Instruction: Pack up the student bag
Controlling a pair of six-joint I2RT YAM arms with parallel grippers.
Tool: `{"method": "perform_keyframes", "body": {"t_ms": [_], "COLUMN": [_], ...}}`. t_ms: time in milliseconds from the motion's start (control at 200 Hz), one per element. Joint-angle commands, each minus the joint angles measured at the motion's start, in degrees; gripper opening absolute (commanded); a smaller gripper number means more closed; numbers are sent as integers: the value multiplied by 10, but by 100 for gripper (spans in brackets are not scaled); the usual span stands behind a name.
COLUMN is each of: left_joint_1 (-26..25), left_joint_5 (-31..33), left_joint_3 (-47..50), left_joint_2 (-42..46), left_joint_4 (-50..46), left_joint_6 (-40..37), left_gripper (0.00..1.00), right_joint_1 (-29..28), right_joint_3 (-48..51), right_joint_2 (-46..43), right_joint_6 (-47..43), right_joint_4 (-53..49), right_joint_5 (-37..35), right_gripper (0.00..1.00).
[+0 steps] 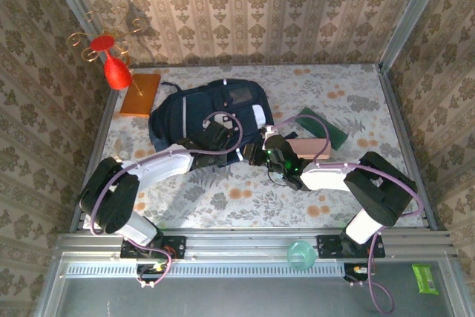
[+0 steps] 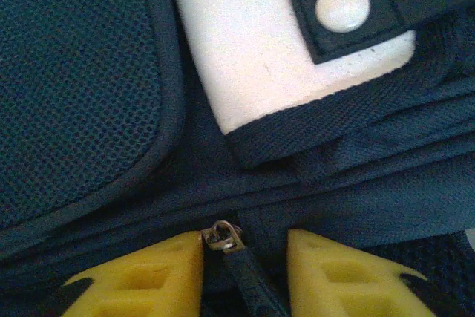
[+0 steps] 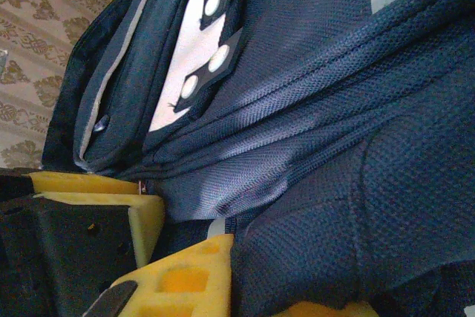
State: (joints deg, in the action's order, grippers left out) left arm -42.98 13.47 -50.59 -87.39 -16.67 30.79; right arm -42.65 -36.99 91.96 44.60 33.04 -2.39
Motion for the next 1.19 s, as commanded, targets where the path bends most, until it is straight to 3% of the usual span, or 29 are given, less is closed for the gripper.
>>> {"method": "perform_keyframes", "body": {"t_ms": [0,280,600,1190], "left_joint_1": [4,3,8,35], "left_joint_5": [-12,-9,-18,-11], "left_joint_3": [-8,17,24,38], "left_joint_2": [-3,34,17,59], "left_joint_4": [-9,-26,-23,-27], "left_joint_6": [-6,4,2,-22], "left_gripper": [27,22,30,7], "right_joint_1": [-5,-5,-5,3], "right_joint_3": [-9,-17,-16,10], "right_joint_2": [-10,-6,1,-3], "right_joint_6": [-8,-14,-15,-19], "right_joint_4": [41,35,40,47], "right_joint_5": [-7,-9,-10,-32], "right_gripper": [15,14,14,10]}}
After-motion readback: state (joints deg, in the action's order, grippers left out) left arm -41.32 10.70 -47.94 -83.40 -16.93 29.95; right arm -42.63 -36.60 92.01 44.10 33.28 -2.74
